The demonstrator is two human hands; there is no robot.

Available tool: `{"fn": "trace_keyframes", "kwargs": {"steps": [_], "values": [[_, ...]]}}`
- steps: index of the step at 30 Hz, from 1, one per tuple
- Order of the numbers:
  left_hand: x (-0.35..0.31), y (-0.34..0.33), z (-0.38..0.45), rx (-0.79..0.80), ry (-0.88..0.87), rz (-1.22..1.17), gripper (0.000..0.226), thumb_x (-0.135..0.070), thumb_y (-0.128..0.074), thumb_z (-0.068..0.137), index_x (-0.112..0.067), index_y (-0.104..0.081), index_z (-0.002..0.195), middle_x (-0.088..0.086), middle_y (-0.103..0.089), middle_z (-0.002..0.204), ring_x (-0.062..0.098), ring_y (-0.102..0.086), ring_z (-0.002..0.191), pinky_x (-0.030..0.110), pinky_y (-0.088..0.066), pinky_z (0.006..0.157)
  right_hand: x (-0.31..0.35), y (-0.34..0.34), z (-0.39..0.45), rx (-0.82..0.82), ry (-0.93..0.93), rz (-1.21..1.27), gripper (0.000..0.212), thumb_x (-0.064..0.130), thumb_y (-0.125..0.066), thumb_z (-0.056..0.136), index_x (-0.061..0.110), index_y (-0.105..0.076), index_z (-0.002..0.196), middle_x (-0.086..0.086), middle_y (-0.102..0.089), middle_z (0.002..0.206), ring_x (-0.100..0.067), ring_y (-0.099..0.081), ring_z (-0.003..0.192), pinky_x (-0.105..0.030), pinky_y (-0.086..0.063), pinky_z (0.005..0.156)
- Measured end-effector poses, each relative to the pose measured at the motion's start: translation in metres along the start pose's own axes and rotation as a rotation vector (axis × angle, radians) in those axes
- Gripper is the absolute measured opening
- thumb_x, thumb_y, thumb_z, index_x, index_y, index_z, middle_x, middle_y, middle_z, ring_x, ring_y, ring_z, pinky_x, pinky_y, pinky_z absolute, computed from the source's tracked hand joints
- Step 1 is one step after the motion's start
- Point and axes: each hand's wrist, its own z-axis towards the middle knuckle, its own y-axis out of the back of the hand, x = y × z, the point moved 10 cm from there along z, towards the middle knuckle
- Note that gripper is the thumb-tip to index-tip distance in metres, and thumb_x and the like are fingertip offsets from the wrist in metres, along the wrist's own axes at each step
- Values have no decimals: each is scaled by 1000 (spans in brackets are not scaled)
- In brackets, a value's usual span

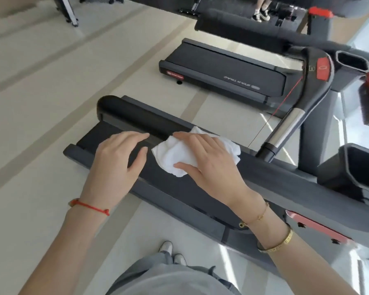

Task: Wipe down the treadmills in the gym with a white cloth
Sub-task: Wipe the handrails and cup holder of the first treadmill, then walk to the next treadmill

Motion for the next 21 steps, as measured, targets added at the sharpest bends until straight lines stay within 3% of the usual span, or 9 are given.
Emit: {"fn": "trace_keyframes", "kwargs": {"steps": [5,8,13,21], "values": [[20,24,-51,-114,170,47,27,-11,-63,93,-10,-66,120,3,-67,117,22,-62,107,38,-47,95,27,-28,-1,157,98,83,48,37,-58,94,19,-46,137,8,-57,129,-19,-52,111,-33,-37,100],[35,34,-81,-135,272,67,29,-17,-56,93,-9,-66,119,3,-67,116,23,-63,105,43,-48,93,38,-47,1,208,111,154,49,37,-58,93,22,-44,138,10,-55,130,-16,-50,109,-26,-32,99],[69,51,-125,-181,436,138,27,-11,-60,93,-10,-67,119,3,-68,114,24,-64,103,44,-49,92,66,-85,17,287,168,255,47,42,-56,94,28,-42,137,15,-55,127,-13,-50,102,-29,-37,91],[156,90,-158,-262,644,177,32,-23,-51,94,-12,-66,120,1,-67,116,23,-62,106,44,-48,94,122,-159,82,388,247,345,46,44,-56,92,33,-41,134,16,-54,125,-8,-48,104,-24,-34,91]]}}
